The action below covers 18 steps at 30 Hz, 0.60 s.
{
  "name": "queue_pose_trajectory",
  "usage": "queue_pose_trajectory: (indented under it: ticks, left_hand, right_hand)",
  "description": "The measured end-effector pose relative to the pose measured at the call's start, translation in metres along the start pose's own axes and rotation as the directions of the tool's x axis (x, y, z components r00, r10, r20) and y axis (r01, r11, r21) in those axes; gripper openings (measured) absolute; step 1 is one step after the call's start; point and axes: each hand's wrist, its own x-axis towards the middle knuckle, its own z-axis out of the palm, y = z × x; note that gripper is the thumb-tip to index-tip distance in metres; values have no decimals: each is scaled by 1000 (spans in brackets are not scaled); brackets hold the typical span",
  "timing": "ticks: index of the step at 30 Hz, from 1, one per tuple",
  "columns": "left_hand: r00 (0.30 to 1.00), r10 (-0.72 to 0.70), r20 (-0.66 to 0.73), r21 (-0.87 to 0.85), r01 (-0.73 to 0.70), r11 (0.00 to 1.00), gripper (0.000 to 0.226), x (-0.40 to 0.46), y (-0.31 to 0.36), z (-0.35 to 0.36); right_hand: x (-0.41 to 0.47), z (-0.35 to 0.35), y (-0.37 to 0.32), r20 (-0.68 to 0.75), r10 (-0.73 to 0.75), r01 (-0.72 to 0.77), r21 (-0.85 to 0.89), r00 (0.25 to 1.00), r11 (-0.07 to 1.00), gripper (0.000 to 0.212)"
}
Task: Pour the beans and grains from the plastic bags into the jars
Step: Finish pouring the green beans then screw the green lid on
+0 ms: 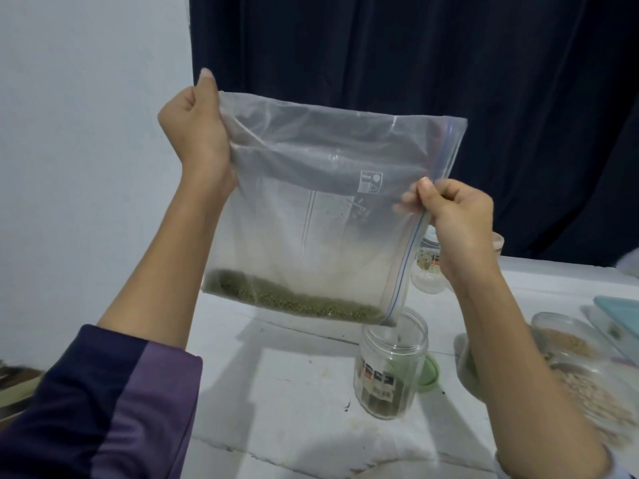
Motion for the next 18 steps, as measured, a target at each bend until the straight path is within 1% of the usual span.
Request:
queue_pose_trajectory:
  ticks: [2,5,8,10,18]
  left_hand:
    - [1000,-3,-5,-1,3,1000,56,-1,0,1]
    - [1000,-8,-10,11,8,1000,56,-1,1,1]
    - [1000,-10,-13,10,11,1000,55,-1,0,1]
    - [1000,-9,-10,13,9,1000,55,-1,1,2]
    - [1000,-7,3,-4,7,1000,56,-4,0,2]
  right_hand:
    - [-1,1,1,33,-2,2,-9,999,1000,20]
    - [-1,0,3,-6,-6,6,-1,1000,1000,21]
    - [-2,-1,3,8,4,-4,17,1000,1000,20]
    - [-1,-2,3,-16,0,1,35,1000,999,22]
    - [-1,-4,4,-10,-8,8,-15,1000,1000,25]
